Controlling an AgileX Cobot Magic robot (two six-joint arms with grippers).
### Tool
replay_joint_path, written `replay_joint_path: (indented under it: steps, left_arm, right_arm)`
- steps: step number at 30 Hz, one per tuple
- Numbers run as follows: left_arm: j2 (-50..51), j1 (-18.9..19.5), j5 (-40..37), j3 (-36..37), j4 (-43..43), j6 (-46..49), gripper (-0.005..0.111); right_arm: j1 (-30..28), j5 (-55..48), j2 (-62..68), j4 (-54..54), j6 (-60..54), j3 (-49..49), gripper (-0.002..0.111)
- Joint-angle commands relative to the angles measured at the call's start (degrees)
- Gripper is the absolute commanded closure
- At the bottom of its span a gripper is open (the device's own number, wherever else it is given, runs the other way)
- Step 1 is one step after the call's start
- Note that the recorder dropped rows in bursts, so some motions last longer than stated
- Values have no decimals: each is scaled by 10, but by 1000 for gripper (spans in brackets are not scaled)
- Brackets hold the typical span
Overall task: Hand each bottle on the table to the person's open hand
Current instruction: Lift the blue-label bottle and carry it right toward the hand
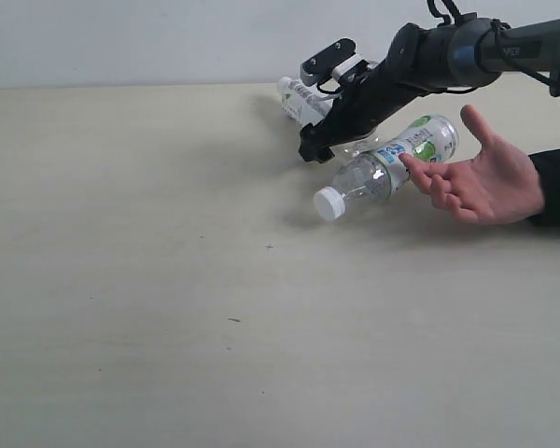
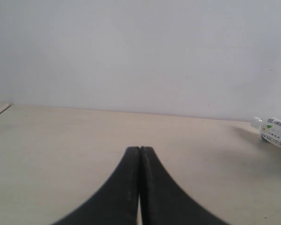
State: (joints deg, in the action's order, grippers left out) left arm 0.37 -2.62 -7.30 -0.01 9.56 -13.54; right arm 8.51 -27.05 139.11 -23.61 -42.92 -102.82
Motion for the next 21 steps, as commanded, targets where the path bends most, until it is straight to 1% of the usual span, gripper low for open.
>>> replay_joint_path:
  steps: [1,15,17,18,20,21]
  left_arm:
    - [-4,-3,2,0,4,-3,106]
    - [-4,-3,2,0,4,-3,106]
    - [-4,-3,2,0,4,-3,106]
    - [-4,-3,2,0,4,-3,106]
    - [-4,-3,2,0,4,-3,106]
    - [-4,-3,2,0,4,-3,106]
  right_arm:
    - [-2,12,0,1,-19,-4,3]
    - [-2,6,0,0,-19,-4,4]
    - [-2,6,0,0,-19,-4,8]
    - [-2,6,0,0,-19,-4,12]
    - [-2,7,0,0,-19,-4,24]
    - [-2,7,0,0,-19,-4,34]
